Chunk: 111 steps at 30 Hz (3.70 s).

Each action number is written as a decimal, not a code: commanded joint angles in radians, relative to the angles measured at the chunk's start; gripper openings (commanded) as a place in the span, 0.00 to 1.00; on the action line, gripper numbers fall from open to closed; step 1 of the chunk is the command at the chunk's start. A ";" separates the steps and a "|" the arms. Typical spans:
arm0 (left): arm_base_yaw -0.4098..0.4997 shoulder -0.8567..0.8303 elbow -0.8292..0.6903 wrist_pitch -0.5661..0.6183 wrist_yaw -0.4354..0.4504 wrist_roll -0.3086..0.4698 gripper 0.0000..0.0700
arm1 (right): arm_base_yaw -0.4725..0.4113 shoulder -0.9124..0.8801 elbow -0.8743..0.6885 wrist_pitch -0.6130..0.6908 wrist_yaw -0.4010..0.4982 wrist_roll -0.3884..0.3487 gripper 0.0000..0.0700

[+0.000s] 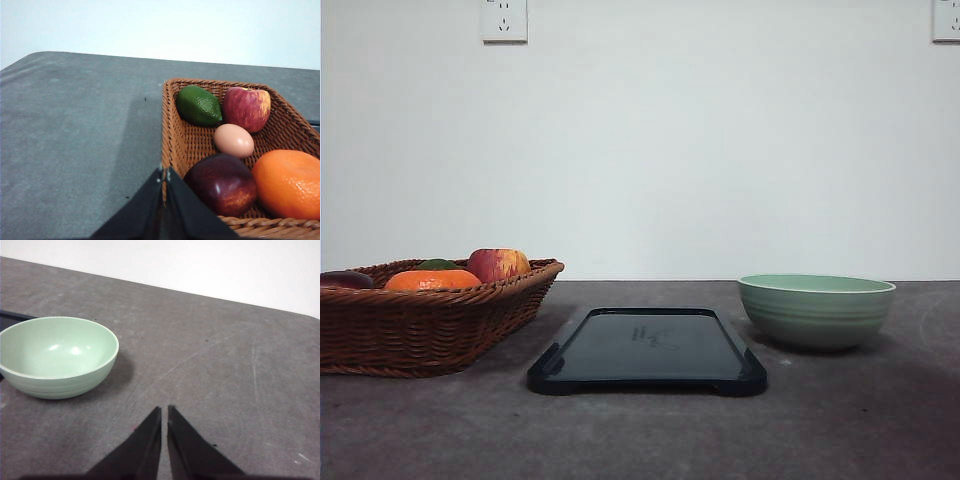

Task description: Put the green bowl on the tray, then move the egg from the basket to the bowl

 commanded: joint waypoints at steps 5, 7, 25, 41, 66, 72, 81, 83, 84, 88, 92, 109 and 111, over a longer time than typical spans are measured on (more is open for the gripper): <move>0.002 -0.001 -0.019 0.017 -0.004 -0.045 0.00 | 0.000 -0.003 -0.005 0.018 0.004 0.013 0.02; 0.002 -0.001 -0.019 0.016 -0.003 -0.105 0.00 | 0.000 -0.003 -0.005 0.019 0.003 0.015 0.02; 0.002 -0.001 0.101 0.146 0.003 -0.523 0.00 | 0.000 -0.003 0.094 0.188 -0.002 0.529 0.01; 0.002 0.207 0.544 -0.217 0.210 -0.381 0.00 | 0.001 0.166 0.505 -0.187 -0.189 0.465 0.01; -0.141 0.712 0.805 -0.549 0.431 0.366 0.00 | 0.146 0.536 0.587 -0.350 -0.428 -0.113 0.01; -0.181 0.719 0.805 -0.528 0.430 0.429 0.18 | 0.184 0.534 0.587 -0.374 -0.408 -0.223 0.02; -0.189 0.719 0.805 -0.530 0.431 0.412 0.44 | 0.184 0.534 0.587 -0.373 -0.357 -0.155 0.53; -0.189 0.720 0.805 -0.530 0.430 0.383 0.44 | 0.184 0.534 0.588 -0.370 -0.333 -0.120 0.53; -0.189 0.720 0.805 -0.530 0.430 0.363 0.44 | 0.184 0.534 0.588 -0.369 -0.314 -0.090 0.53; -0.189 0.720 0.805 -0.530 0.430 0.253 0.44 | 0.184 0.567 0.619 -0.385 -0.238 0.054 0.53; -0.189 0.720 0.805 -0.530 0.430 0.192 0.44 | 0.183 0.673 0.700 -0.445 -0.217 0.164 0.52; -0.189 0.720 0.805 -0.533 0.429 0.078 0.44 | 0.175 1.264 1.120 -0.545 -0.176 0.297 0.52; -0.189 0.720 0.805 -0.533 0.430 0.077 0.44 | 0.166 1.328 1.159 -0.544 -0.176 0.297 0.52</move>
